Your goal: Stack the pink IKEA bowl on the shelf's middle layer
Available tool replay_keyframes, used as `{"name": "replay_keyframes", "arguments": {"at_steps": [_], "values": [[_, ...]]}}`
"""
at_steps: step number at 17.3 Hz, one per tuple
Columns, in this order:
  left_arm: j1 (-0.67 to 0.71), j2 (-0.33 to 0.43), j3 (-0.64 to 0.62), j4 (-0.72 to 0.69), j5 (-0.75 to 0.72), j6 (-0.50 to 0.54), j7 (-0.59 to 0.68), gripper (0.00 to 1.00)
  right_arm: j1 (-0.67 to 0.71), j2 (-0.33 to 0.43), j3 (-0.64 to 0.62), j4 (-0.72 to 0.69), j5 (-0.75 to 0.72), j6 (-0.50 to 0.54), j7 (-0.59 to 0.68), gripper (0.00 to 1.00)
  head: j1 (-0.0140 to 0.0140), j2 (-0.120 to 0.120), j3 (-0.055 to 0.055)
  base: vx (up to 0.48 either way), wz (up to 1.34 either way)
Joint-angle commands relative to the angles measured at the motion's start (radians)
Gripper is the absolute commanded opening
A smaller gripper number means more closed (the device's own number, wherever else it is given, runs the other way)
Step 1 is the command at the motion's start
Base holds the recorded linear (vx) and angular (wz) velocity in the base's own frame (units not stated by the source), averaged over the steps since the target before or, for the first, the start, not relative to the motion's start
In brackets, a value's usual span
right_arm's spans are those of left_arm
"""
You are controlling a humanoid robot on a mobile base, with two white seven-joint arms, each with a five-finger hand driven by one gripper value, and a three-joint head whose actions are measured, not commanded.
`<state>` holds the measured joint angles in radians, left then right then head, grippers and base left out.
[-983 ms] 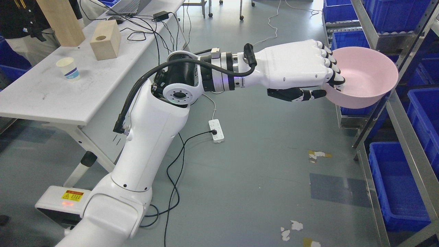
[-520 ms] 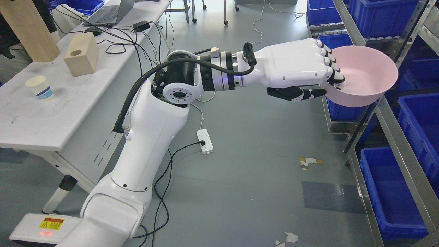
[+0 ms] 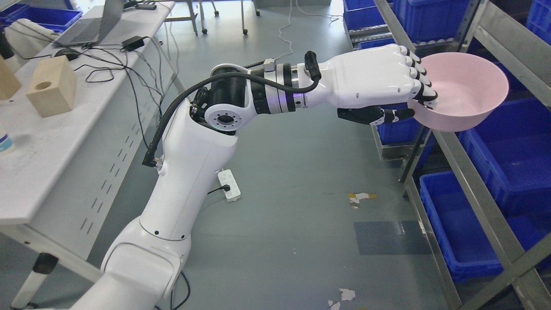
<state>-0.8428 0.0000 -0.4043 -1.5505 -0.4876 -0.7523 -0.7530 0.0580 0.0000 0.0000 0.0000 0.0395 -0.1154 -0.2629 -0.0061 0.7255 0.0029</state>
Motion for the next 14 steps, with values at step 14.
{"name": "replay_keyframes", "arguments": {"at_steps": [14], "values": [[-0.082,0.017,0.232,0.030,-0.142,0.018,-0.057,0.05,0.000,-0.017,0.003,-0.017,0.000,0.000,0.001,1.00,0.0000,0.000,0.000,0.073,-1.40]]}}
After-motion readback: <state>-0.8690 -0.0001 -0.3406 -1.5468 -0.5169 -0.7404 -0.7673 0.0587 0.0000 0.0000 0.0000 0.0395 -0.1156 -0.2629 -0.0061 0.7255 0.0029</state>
